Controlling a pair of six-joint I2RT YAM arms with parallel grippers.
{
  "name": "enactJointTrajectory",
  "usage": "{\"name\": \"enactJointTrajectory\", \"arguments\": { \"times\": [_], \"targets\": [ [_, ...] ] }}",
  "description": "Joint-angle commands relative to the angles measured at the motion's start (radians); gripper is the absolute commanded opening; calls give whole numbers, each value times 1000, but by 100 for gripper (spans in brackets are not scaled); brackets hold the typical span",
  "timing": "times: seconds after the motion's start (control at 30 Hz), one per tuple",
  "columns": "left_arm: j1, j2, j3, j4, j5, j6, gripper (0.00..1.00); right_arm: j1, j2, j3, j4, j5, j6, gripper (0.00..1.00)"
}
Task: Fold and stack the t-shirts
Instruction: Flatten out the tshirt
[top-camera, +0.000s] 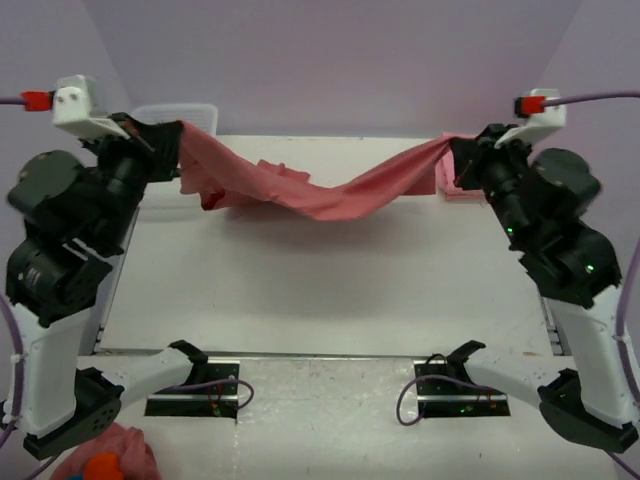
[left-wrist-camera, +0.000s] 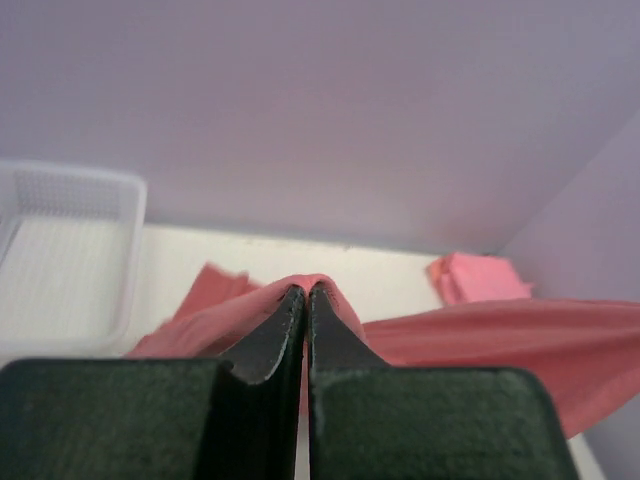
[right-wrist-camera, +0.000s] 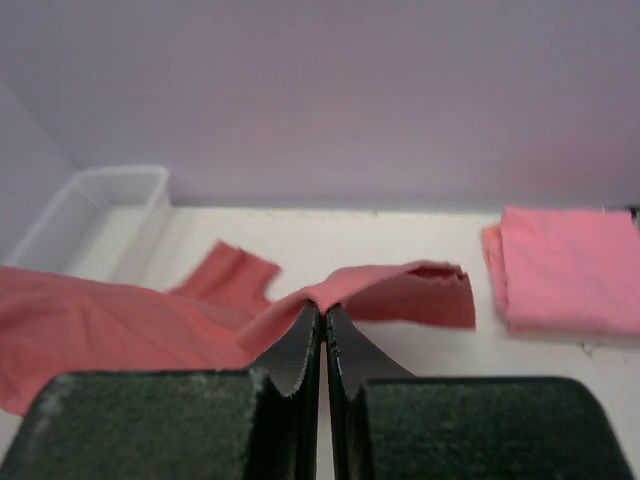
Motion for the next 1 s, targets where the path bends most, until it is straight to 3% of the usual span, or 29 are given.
{"name": "enactJointTrajectory", "arguments": {
  "times": [0.0,0.27,0.37,0.47,0.6,0.77,0.87,0.97],
  "targets": [
    [0,-44,142,131,180,112,0,76,-45,232,-75,49,-119,0],
    [2,-92,363,194,499,106,0,112,-59,762,-209,-146,-162,0],
    [5,-97,426,218,544,93,0,93,-59,818,-220,-219,-150,0],
    [8,-78,456,238,521,112,0,40,-65,754,-177,-281,-142,0],
    [6,12,455,246,406,171,0,40,19,644,-140,-160,-181,0],
    [6,248,417,242,209,279,0,23,132,377,-82,30,-205,0],
    [9,403,360,241,140,339,0,-37,251,280,-79,40,-167,0],
    [75,546,242,289,193,351,0,-95,367,179,-48,15,-138,0]
  ]
}}
